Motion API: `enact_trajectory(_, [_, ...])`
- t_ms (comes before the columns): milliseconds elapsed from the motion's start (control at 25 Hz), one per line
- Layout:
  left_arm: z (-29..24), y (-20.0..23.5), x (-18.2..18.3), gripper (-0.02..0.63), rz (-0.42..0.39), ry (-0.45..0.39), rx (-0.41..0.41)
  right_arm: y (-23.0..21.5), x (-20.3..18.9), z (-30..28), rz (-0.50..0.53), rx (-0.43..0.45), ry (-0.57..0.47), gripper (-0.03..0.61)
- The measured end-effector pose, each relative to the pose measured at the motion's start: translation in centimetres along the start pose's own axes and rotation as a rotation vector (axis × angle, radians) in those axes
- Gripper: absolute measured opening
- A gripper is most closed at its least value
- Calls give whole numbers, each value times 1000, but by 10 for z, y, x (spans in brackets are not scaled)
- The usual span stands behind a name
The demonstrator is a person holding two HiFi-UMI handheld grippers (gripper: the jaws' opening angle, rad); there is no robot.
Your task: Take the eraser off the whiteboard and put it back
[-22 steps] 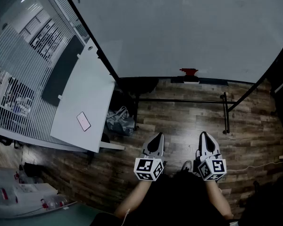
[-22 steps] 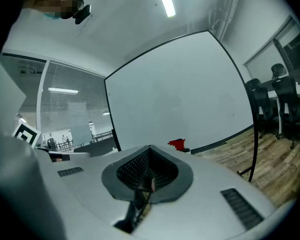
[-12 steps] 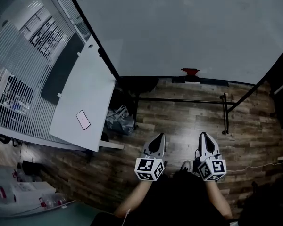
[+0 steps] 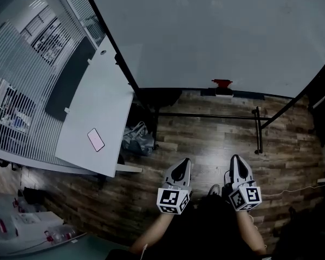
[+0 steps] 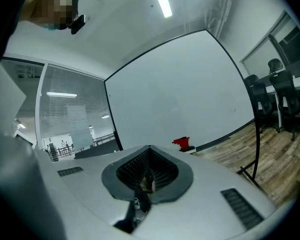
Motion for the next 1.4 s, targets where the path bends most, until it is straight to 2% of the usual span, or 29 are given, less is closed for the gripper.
enact_trajectory(320, [-1, 7, -3, -2, -1, 5, -43, -4, -9, -2, -57, -53, 1, 14])
enact_trajectory(480, [-16, 10, -1, -2, -19, -1, -26, -17, -8, -16, -74, -59, -3, 14])
enact_trajectory(1040, [-119, 17, 41, -2, -42, -75, 25, -56, 24, -117, -63, 87, 12, 14])
enact_trajectory(1240, [-147, 15, 45, -2, -47, -69, 54, -79, 31, -141, -94, 111, 10, 14])
enact_trajectory(1400, [-161, 6, 47, -2, -58, -66, 44, -93, 36, -153, -107, 130, 11, 14])
Point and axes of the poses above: the fingertips, and each gripper's own axes: z backward along the fingers, y to its left, x out of its top, the point moved 5 cm from there along z, backward along the fingers, and after that the axes turned 1 degree about y, right-handed, at the moved point
